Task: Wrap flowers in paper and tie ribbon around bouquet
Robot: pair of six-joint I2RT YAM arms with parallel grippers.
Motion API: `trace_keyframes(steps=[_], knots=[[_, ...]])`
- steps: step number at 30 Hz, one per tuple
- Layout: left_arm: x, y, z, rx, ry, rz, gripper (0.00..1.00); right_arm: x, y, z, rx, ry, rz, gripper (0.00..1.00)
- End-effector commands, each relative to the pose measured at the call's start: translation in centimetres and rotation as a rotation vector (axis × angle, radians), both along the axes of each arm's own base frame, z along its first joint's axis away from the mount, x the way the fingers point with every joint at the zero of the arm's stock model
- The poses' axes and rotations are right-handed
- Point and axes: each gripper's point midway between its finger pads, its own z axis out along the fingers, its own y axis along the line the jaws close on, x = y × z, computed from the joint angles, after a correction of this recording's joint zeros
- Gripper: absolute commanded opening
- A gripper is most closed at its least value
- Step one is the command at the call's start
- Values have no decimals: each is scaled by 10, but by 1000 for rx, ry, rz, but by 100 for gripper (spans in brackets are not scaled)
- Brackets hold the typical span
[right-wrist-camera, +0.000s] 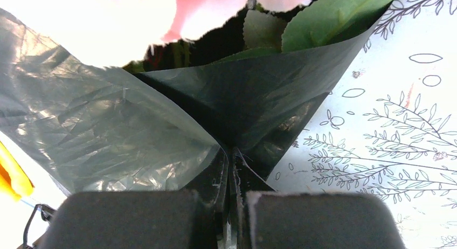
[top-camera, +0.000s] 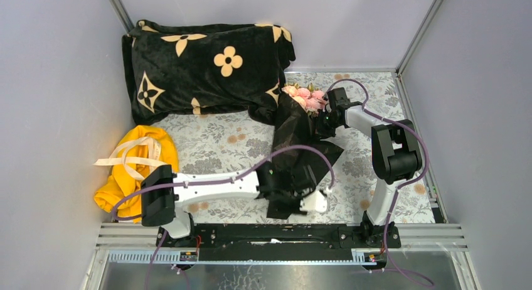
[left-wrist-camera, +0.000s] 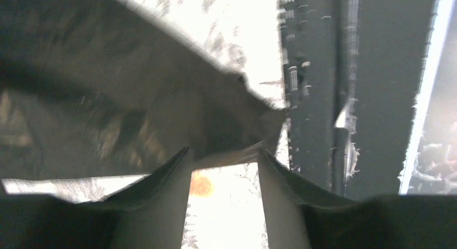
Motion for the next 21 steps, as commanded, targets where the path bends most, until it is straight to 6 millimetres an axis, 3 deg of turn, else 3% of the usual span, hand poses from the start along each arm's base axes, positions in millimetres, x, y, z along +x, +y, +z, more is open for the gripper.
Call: trace_keyframes(steps=[1,2,4,8,11,18,20,21], knots=[[45,28,0,34,-15,122,42,20,-4,13,-17,-71,-19,0],[49,30,-6,37,-25,134,36,21,-4,14,-18,-73,-19,0],[44,32,-22,46,-17,116,34,22,-4,13,-20,-73,-21,0],[21,14,-50,24,-10,54,40,23,-2,11,-11,-69,-27,0],[25,7,-71,7,-80,45,41,24,0,9,-8,-71,-27,0],[16,35,-119,112,-78,-42,42,24,-6,13,-48,-100,-31,0],[12,40,-125,121,-63,-58,42,24,-11,17,-74,-114,-40,10],[11,40,-126,121,-60,-61,43,24,-13,22,-90,-126,-44,20]])
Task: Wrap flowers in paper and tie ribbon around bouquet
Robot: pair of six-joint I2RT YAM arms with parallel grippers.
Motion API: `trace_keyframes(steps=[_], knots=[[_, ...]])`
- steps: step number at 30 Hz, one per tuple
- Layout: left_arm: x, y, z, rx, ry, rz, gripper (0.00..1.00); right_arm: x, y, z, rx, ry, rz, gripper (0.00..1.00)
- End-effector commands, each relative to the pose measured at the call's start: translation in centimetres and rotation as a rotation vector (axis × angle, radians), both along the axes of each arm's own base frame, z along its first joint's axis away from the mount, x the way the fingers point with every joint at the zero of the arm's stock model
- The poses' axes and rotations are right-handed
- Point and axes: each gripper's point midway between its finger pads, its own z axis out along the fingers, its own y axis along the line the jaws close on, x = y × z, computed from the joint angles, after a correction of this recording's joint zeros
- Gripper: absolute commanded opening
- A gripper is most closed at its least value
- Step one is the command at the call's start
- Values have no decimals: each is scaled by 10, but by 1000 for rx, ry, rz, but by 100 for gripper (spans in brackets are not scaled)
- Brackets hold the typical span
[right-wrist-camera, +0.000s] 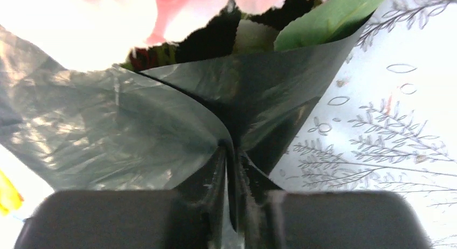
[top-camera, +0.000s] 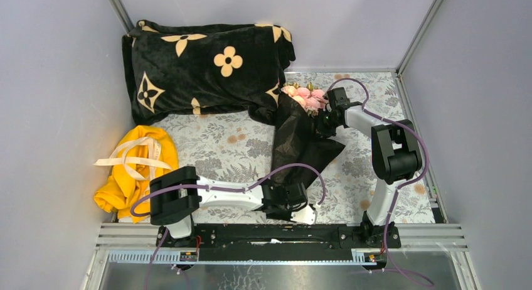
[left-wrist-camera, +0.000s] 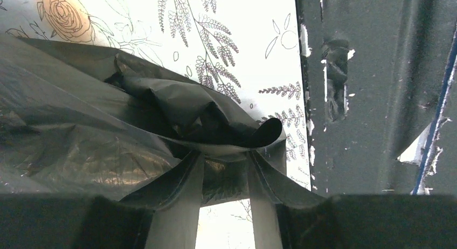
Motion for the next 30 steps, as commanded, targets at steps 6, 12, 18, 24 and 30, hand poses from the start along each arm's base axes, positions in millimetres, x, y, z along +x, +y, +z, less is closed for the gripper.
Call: trace_keyframes(steps=[6,12,18,24,30], knots=[[-6,9,-37,41,26,-43,44,13,-27,87,-243,-261,-42,61],[-8,8,-35,36,38,-39,46,-33,-8,110,-299,-302,-30,84],[-8,8,-35,41,38,-37,47,-62,12,65,-222,-199,-61,89],[-10,11,-35,43,47,-33,47,-67,16,20,-241,-90,-46,99],[-11,14,-35,44,50,-31,48,-75,17,-22,-138,26,-56,100]])
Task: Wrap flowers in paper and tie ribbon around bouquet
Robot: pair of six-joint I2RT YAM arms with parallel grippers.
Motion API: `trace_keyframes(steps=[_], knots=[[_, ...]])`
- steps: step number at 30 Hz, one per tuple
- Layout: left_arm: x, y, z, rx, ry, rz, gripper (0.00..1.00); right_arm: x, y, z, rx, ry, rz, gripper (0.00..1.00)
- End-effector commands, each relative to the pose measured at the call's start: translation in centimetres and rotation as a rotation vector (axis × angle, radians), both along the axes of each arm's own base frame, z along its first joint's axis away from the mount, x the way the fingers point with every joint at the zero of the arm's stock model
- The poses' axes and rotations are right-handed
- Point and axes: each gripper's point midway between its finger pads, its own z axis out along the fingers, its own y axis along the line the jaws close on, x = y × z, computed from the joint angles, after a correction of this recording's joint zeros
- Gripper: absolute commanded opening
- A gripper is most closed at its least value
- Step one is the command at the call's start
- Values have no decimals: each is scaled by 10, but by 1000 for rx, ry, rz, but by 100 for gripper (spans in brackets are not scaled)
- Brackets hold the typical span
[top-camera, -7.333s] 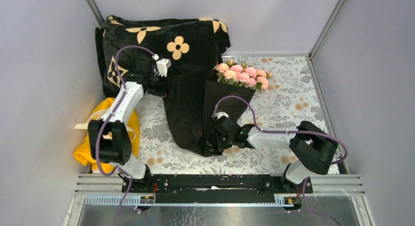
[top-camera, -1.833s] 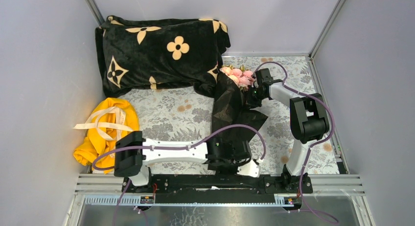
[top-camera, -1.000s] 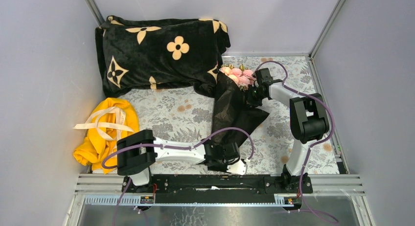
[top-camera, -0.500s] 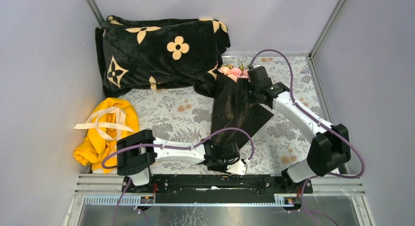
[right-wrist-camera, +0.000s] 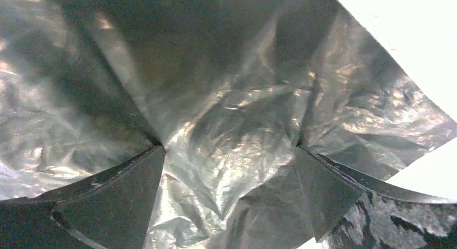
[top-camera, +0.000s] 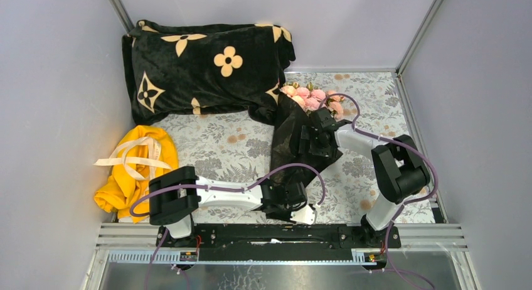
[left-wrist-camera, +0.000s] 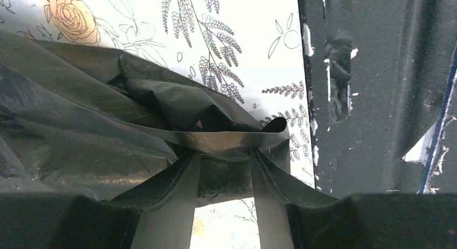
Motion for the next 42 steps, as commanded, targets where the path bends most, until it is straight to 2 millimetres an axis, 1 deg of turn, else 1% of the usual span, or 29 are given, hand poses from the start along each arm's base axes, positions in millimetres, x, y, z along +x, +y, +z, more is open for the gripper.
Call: trace_keyframes(steps=[1,4,7,9,11,14,15,17,19,21,24,25,27,29,30,32,35,37,39,40,41,42], knots=[[-12,15,-35,56,56,-15,48,3,11,-19,164,31,-37,100],[-10,17,-35,56,45,-14,49,-4,29,-27,289,55,-16,100],[-7,19,-34,49,38,-11,51,-8,44,-28,394,56,-6,99],[-2,16,-29,28,37,-4,53,-6,52,-26,455,33,-5,96],[6,9,-19,-13,36,14,56,-9,55,-28,484,32,-15,90],[19,-6,2,-91,71,51,60,-8,60,-29,528,26,-26,77],[23,-9,7,-108,83,61,62,-7,62,-29,546,24,-29,71],[29,-11,11,-117,85,72,63,-5,66,-29,570,17,-39,57],[29,-8,11,-107,88,69,64,-2,66,-27,578,3,-54,42],[23,-7,19,-110,126,58,68,1,66,-22,586,-14,-63,27],[21,-10,46,-168,196,57,77,4,66,-16,596,-33,-71,5],[23,-9,58,-185,233,70,80,5,66,-14,601,-37,-70,0],[33,-7,82,-234,319,115,85,8,69,-8,615,-45,-65,0],[60,-1,107,-285,347,206,89,10,71,-2,630,-54,-62,0],[77,7,116,-295,339,273,90,10,71,2,637,-63,-59,0],[112,30,133,-303,305,409,91,12,72,11,645,-82,-55,0],[159,83,149,-306,243,636,91,12,69,21,638,-110,-47,0],[185,130,152,-292,195,803,91,13,67,25,616,-120,-39,0],[209,189,152,-243,112,999,91,12,64,26,594,-124,-29,0],[220,224,151,-198,48,1115,90,11,63,26,585,-123,-26,0],[228,259,153,-156,-19,1216,90,11,61,26,577,-127,-21,0],[231,287,155,-130,-69,1292,90,10,61,26,570,-125,-18,0]])
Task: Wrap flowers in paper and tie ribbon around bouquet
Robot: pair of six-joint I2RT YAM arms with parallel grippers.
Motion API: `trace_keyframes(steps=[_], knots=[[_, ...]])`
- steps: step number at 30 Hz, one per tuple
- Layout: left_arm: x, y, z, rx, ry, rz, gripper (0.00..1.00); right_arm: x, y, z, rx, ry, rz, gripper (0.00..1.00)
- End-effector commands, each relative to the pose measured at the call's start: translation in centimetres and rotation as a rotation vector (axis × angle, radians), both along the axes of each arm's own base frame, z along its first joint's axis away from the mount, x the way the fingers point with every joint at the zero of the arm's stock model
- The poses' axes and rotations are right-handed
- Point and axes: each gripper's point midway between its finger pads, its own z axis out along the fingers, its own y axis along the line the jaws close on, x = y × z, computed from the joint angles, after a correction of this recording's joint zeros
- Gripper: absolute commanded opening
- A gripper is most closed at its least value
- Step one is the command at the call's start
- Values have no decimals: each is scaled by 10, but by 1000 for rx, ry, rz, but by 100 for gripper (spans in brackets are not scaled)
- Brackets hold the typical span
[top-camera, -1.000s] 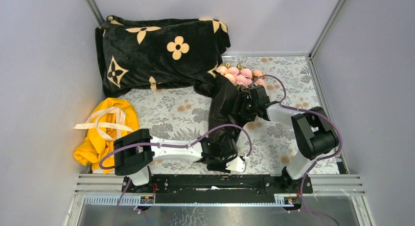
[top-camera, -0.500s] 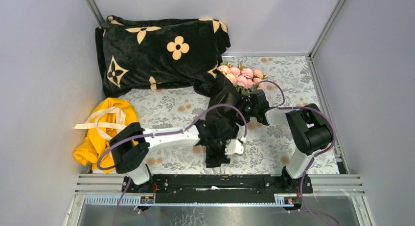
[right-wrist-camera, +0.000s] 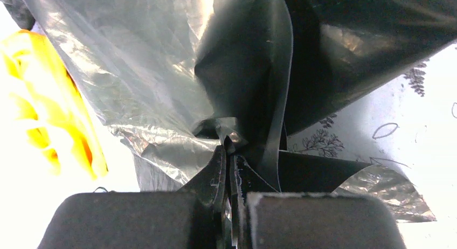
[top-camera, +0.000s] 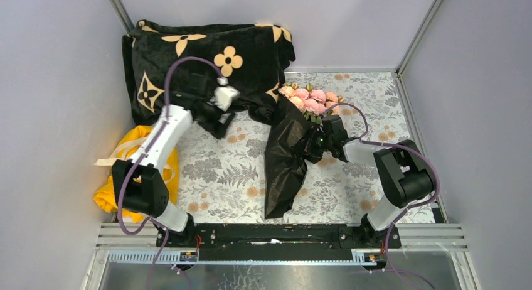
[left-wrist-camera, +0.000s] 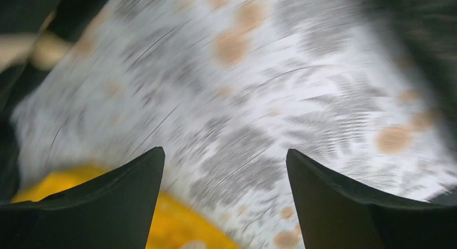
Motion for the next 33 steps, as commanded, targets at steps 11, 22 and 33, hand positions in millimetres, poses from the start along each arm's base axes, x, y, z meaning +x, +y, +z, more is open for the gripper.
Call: trace_keyframes(steps=[11,22,33], knots=[[-20,353,-9,588,25,863,87,-4,-4,13,-82,-32,52,0],[-33,389,-33,630,89,918,68,-7,-7,17,-91,-40,57,0],[0,286,87,138,-136,675,0,-5,-2,30,-71,-45,67,0]])
